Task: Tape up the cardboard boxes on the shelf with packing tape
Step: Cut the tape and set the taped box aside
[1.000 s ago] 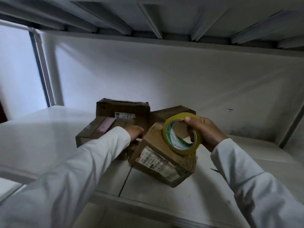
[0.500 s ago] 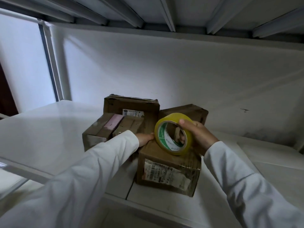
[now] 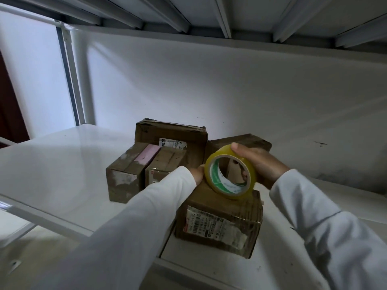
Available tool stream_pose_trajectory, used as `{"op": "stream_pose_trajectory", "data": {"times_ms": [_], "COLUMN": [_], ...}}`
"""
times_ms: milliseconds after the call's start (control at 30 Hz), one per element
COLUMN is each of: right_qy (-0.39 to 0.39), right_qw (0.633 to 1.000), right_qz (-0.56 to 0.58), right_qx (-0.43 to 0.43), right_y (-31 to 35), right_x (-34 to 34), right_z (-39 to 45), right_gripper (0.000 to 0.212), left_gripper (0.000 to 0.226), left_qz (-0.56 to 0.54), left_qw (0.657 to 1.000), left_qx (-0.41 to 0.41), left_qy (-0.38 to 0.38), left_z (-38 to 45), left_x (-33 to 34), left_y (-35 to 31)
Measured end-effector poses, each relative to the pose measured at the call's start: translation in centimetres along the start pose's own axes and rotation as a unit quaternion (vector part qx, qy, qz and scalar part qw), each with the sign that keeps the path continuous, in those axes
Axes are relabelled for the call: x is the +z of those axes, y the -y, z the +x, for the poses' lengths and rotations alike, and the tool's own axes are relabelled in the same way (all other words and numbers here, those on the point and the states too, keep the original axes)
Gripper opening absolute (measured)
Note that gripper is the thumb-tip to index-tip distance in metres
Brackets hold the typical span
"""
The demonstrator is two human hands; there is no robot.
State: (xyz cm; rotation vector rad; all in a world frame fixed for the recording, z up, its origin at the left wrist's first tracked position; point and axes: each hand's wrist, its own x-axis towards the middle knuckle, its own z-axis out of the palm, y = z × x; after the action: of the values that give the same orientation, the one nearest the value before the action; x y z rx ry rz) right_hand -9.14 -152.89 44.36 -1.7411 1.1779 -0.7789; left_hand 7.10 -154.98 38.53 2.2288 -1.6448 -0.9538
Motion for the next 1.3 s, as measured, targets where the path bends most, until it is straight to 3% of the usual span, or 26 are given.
{"op": "stream_pose_trajectory", "data": {"times_ms": [167,267,433,600,733,833,900,967,1067,1167,1300], "right_qy": [0.009,0.014,0.023,0.028,0.035,0.026,0.012,-0.002,-0.038,-0.102,-0.082], "right_qw": [0.980,0.943,0.903,0.895,0.887,0.895,0.902,0.911,0.946,0.976,0.986], "right_qz": [-0.184,-0.304,-0.377,-0.369,-0.382,-0.373,-0.371,-0.356,-0.264,-0.144,-0.068], "right_qx": [0.071,0.135,0.204,0.251,0.257,0.242,0.222,0.209,0.183,0.128,0.128], "right_y": [2.7,2.5,-0.9,-1.9,-3.0,-3.7,-4.0,-4.4,-6.1,-7.5,-9.0], "right_x": [-4.2,-6.4,-5.9,-5.4,-4.7,-4.4,-4.3,-4.4,-4.5,-4.8,-5.9], "right_z": [-0.2,-1.3,-1.4,-1.4,-1.6,-2.1,-2.4,-2.7,-3.8,-5.2,-7.3], "right_gripper": [0.058,0.048,0.041,0.039,0.035,0.036,0.035,0.034,0.038,0.041,0.043], "left_gripper": [0.083,0.076,0.060,0.046,0.039,0.042,0.057,0.071,0.077,0.072,0.076], "left_qz": [-0.008,0.000,0.020,0.041,0.194,0.263,0.266,0.280,0.286,0.215,0.102], "left_qw": [0.998,0.998,0.998,0.993,0.944,0.919,0.927,0.931,0.936,0.957,0.972], "left_qx": [-0.041,-0.045,-0.029,0.011,0.186,0.269,0.256,0.231,0.188,0.126,0.071], "left_qy": [-0.042,-0.037,-0.050,-0.107,-0.194,-0.122,-0.056,-0.048,-0.085,-0.149,-0.198], "left_z": [1.4,0.3,-1.8,-2.3,-2.2,-3.3,-3.5,-3.6,-3.9,-4.2,-4.7], "left_x": [-0.1,-0.1,0.0,0.1,0.6,1.8,2.8,3.4,3.8,3.5,2.6], "left_y": [1.2,0.7,-0.4,-0.3,-0.8,-1.7,-2.3,-2.9,-3.2,-2.6,-1.0]}}
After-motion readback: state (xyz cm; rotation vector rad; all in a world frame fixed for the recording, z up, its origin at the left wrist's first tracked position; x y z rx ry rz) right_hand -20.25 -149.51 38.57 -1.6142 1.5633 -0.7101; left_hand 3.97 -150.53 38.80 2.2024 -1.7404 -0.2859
